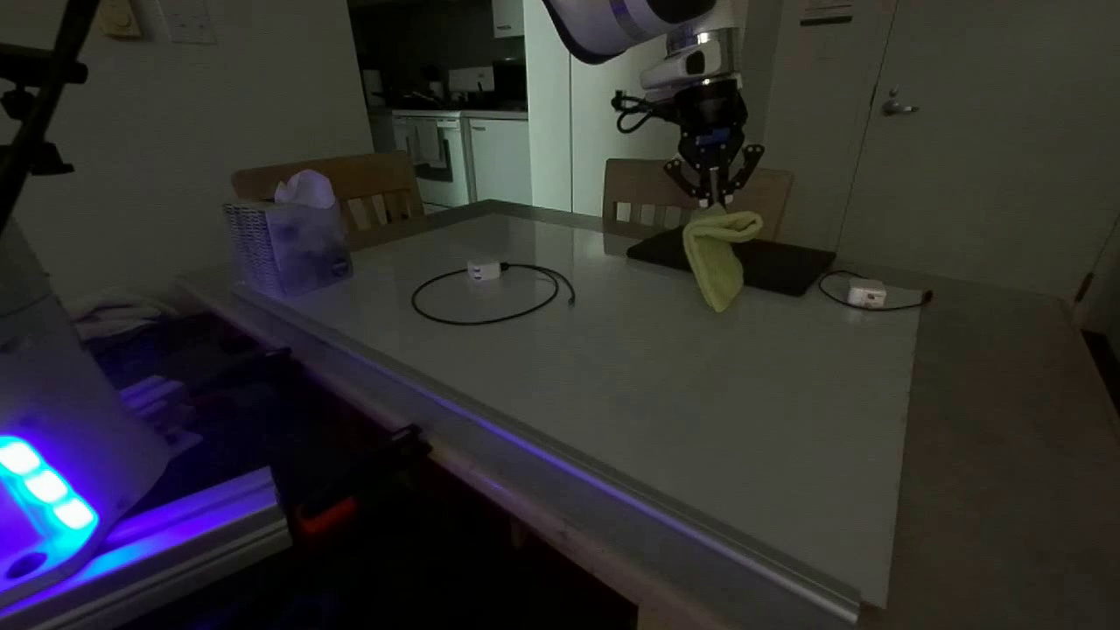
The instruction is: Pick up the yellow cloth from the table and move it to the right.
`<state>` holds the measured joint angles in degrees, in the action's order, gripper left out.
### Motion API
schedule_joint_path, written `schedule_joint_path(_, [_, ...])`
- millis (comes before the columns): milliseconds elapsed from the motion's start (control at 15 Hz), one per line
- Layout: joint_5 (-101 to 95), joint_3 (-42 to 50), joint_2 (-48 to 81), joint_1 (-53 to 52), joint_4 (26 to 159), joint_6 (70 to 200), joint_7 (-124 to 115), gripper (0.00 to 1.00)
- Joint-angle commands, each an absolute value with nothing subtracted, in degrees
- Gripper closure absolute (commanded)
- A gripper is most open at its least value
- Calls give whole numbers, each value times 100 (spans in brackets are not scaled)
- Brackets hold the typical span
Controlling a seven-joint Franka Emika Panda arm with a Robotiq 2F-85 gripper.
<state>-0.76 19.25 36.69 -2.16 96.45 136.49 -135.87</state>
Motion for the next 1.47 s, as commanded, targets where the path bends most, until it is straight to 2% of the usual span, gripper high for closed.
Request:
schedule_joint_path(0, [-185,1785,3642,-89,9627,13629,-13645,90])
schedule_joint_path(67, [-274,1813,3664,-147,9610,13597,-13662,97])
schedule_joint_path(533, [-640,1874,3721,-208,9635,13020,-14379,97])
schedule_joint_path(1400, [-371,1976,3957,821,9330,11522,-14932,97])
